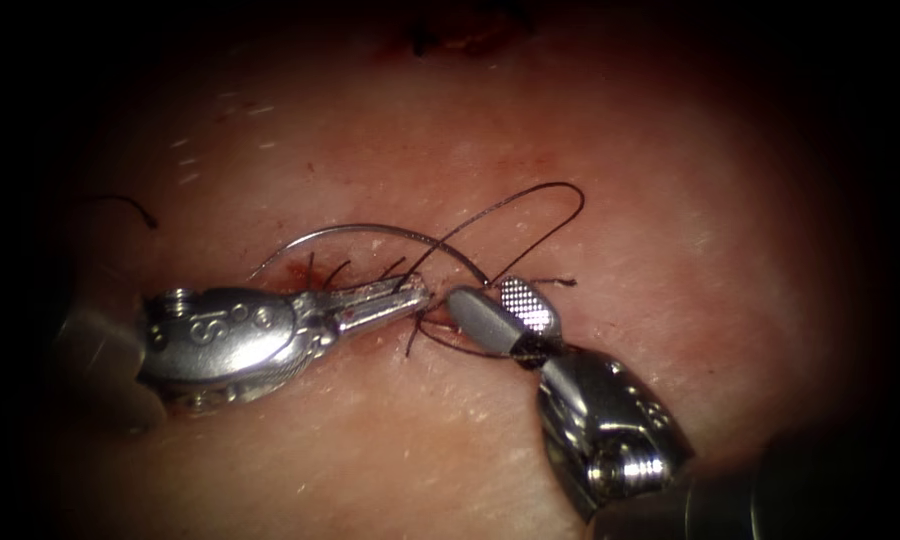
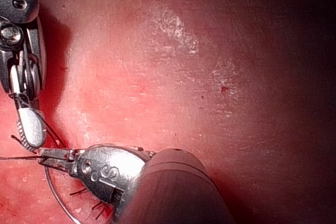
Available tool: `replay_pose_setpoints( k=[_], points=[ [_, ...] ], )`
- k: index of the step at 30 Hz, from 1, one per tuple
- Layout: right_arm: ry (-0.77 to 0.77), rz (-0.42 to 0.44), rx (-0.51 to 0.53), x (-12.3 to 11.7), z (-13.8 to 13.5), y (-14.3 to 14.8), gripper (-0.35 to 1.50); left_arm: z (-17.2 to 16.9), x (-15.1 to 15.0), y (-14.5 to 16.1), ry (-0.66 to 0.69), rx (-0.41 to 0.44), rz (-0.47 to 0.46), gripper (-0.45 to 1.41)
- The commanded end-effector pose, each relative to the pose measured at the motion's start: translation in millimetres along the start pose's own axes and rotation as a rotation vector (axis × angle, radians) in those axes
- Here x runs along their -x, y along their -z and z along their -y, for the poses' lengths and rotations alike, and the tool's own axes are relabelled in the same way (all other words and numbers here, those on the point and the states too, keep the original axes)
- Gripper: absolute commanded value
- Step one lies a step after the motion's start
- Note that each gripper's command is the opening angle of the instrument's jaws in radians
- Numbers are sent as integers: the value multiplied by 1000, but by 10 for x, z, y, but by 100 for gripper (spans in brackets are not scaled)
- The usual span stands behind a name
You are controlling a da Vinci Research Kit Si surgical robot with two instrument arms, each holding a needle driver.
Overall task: Wound Closure
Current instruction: Grab the suture tail, then grab the short tail of the suture with the right gripper
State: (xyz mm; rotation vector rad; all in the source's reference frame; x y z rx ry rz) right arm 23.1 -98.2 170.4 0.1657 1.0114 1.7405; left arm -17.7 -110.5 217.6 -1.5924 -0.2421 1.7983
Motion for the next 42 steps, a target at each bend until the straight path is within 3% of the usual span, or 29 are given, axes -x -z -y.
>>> replay_pose_setpoints(
  k=[1, 7, 31, 33, 34, 42],
  points=[
    [-20, 3, 10, 18, -4, 4, 39, -16, 7, -5, 8, 2, 0, -45],
    [-68, -33, 51, 20, -34, 12, 37, -17, 6, -6, 9, 4, 0, -45],
    [-135, -91, 111, 6, -53, -12, 34, -26, 5, -9, 11, 21, -1, -45],
    [-123, -77, 99, 5, -53, -12, 8, -25, 4, -9, 11, 22, -1, -45],
    [-106, -54, 82, 5, -51, -10, -30, -24, 3, -9, 12, 22, -1, -45],
    [14, -70, 88, 5, -5, 25, -35, -3, 3, -12, 11, 33, 1, -45]
  ],
)
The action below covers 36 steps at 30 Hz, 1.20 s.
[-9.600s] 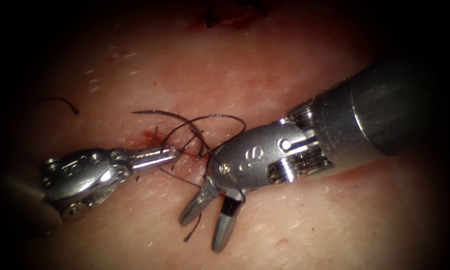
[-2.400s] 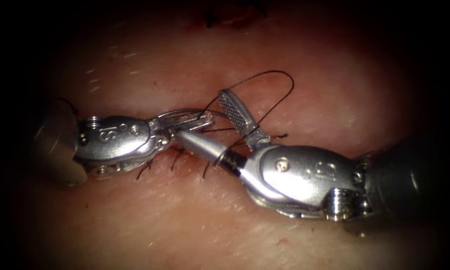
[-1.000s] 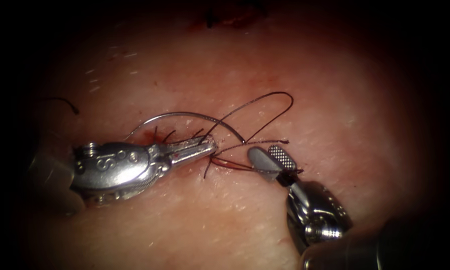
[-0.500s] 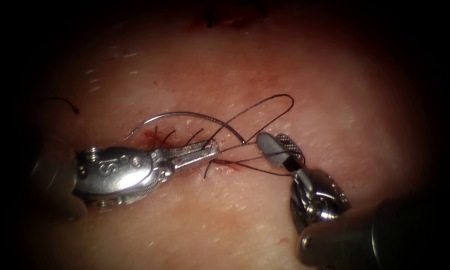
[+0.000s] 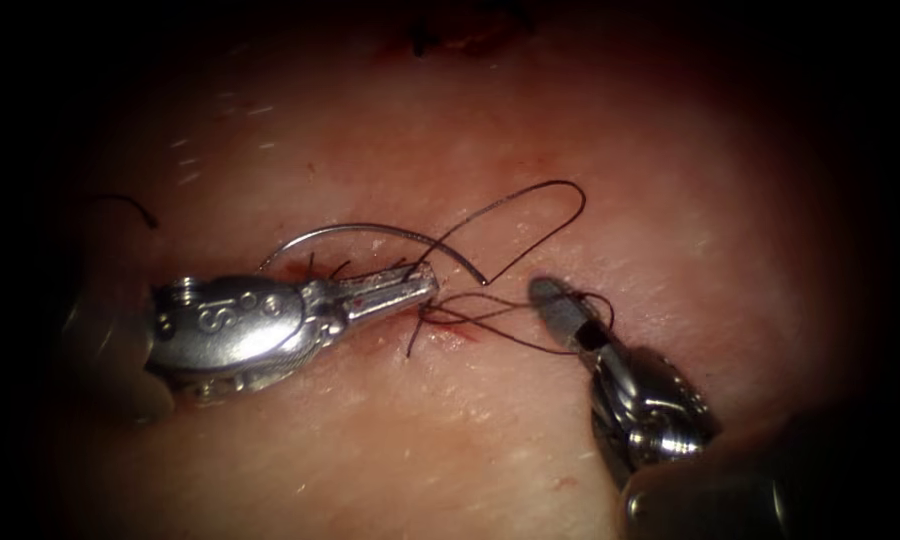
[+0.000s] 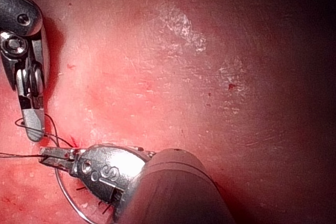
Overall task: Wound Closure
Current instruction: Grab the short tail of the suture with the right gripper, then pull the right gripper down and the left gripper up to tighten the knot
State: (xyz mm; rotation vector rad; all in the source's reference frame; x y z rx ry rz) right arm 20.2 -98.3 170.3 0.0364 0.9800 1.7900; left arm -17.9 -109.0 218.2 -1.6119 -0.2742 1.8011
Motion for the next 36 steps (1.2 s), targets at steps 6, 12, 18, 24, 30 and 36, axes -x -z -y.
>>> replay_pose_setpoints(
  k=[6, 12, 18, 24, 30, 36],
  points=[
    [53, -10, -31, 14, 39, 19, -35, 6, 8, -8, 6, -6, 12, -45],
    [126, 2, -66, 21, 68, 16, -35, 36, 11, -15, 1, -15, 35, -45],
    [157, 27, -105, 41, 89, -3, -35, 59, 11, -31, -2, -27, 53, -45],
    [177, 49, -130, 55, 96, -12, -35, 78, 9, -48, -3, -27, 65, -45],
    [201, 78, -129, 68, 91, -10, -35, 104, 3, -63, -1, -28, 78, -45],
    [214, 119, -136, 80, 87, -9, -35, 129, -4, -80, 0, -30, 87, -45]
  ],
)
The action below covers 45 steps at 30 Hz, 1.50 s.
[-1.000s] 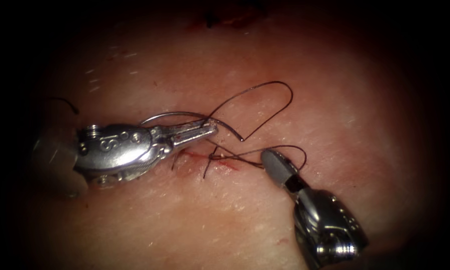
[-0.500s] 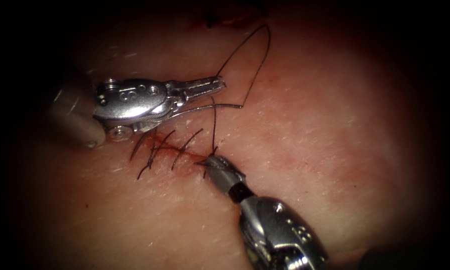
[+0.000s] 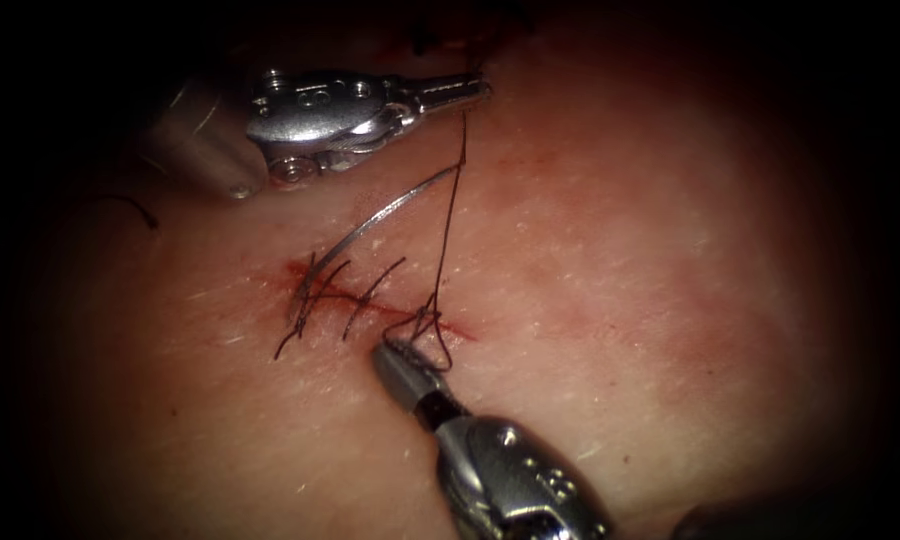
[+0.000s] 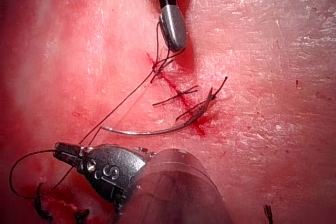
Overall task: Wound Closure
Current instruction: Pull the right gripper down and the left gripper up to tighten the knot, then pull the right gripper down and left gripper up to tighten the knot
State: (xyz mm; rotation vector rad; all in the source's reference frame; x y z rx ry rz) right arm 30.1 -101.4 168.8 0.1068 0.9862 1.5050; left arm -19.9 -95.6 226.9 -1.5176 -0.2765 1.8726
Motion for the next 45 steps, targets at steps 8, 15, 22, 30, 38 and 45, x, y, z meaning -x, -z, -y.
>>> replay_pose_setpoints(
  k=[8, 15, 22, 30, 38, 45],
  points=[
    [27, 74, -49, 31, 15, 7, -35, 18, -3, -23, 8, 5, 17, -45],
    [54, 105, -99, 37, 27, 14, -35, 48, -18, -31, 13, 0, 19, -45],
    [50, 106, -95, 40, 30, 20, -35, 69, -26, -37, 14, -7, 18, -45],
    [55, 106, -96, 47, 41, 34, -35, 80, -31, -47, 16, -22, 17, -45],
    [57, 108, -99, 47, 37, 43, -35, 90, -47, -63, 12, -64, 17, -45],
    [58, 111, -100, 46, 33, 44, -35, 102, -71, -86, -30, -101, 22, -45]
  ],
)
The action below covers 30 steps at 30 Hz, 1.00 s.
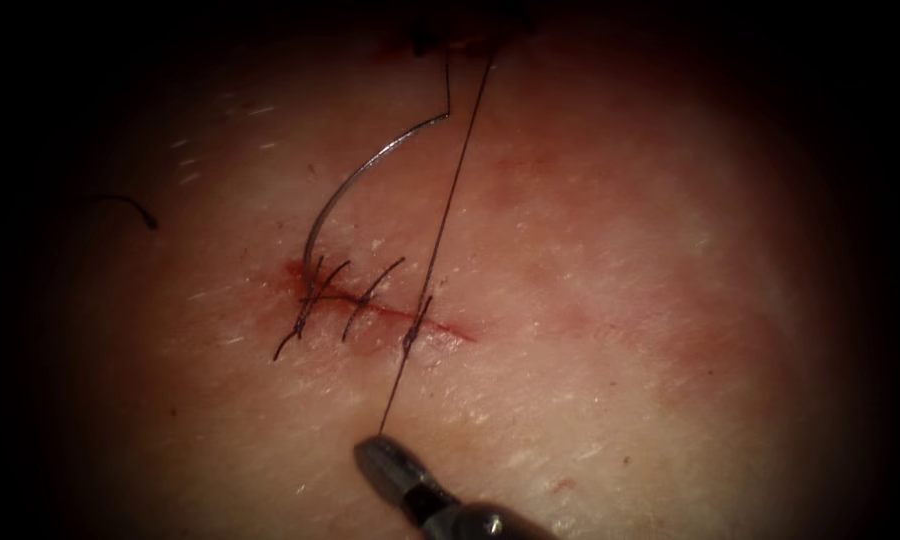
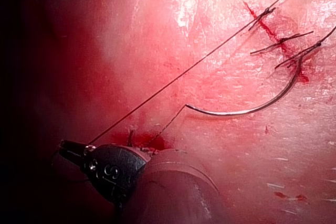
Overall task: Wound Closure
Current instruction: Pull the right gripper down and left gripper up to tighten the knot, then use the right gripper to cut the long suture tail
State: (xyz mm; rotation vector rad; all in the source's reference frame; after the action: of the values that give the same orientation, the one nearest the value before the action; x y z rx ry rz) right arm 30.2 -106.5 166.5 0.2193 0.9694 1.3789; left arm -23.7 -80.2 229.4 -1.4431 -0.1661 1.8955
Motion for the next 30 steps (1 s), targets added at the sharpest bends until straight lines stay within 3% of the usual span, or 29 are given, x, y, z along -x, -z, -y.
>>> replay_pose_setpoints(
  k=[1, 16, 21, 22, 23, 24, 26, 30],
  points=[
    [-6, 6, -3, 14, 13, 2, -35, -10, 8, -7, -6, -3, 3, -45],
    [0, 14, 0, 22, 12, 2, -35, 4, 6, -20, -45, -19, 7, -45],
    [-8, 14, -15, 19, 10, -4, -35, -16, 15, -14, -47, 17, 4, -45],
    [-7, 12, -28, 18, 8, -6, 4, -21, 16, -11, -45, 23, 3, -45],
    [-7, 2, -35, 16, 4, -6, 68, -27, 16, -8, -43, 27, 4, -45],
    [5, -3, -40, 15, 1, -6, 94, -34, 15, -3, -46, 36, 4, -45],
    [24, 0, -44, 11, -7, -5, 118, -46, 11, 7, -55, 51, 6, -45],
    [107, 20, -79, 1, -19, 9, 133, -67, -14, 34, -73, 81, 12, -45]
  ],
)
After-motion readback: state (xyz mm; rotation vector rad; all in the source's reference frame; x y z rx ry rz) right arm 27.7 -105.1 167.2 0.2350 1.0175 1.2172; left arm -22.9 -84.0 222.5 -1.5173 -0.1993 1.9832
